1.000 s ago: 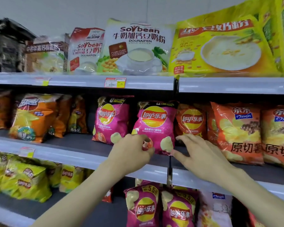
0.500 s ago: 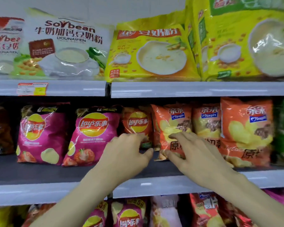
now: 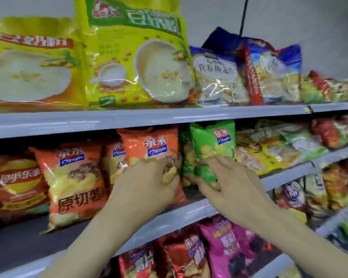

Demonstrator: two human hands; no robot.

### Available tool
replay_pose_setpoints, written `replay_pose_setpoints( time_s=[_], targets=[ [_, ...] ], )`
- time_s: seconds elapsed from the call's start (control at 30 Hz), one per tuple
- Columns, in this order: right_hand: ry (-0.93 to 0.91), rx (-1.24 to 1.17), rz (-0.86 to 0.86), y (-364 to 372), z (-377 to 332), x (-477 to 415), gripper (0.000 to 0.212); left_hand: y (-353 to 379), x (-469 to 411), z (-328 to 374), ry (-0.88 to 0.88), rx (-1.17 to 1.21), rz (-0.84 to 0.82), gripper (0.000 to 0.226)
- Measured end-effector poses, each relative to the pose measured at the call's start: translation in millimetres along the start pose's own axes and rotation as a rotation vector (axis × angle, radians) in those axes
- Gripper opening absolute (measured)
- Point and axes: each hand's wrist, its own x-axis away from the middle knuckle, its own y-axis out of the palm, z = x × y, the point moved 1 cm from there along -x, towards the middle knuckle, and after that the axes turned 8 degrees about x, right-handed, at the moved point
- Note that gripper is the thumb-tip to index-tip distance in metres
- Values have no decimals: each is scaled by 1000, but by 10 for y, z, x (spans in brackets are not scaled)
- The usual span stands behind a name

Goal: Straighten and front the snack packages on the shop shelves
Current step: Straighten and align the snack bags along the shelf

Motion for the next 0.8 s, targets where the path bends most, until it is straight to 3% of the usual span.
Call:
replay_pose_setpoints(
  time_s=[0.23,0.3,0.6,0.8],
  targets=[
    [130,104,16,-213,1399,147,46,492,-601,1160,106,90,32,59],
    [170,152,5,-271,1723,193,45,709,-765,1500,150,99,15,54],
    [407,275,-151,-122,2963,543,54,1949,-1167,2568,246,262,-172,40],
    [571,442,-251,-12,3602,776,47,2723,-1348,3172,318,448,-314,34]
  ],
)
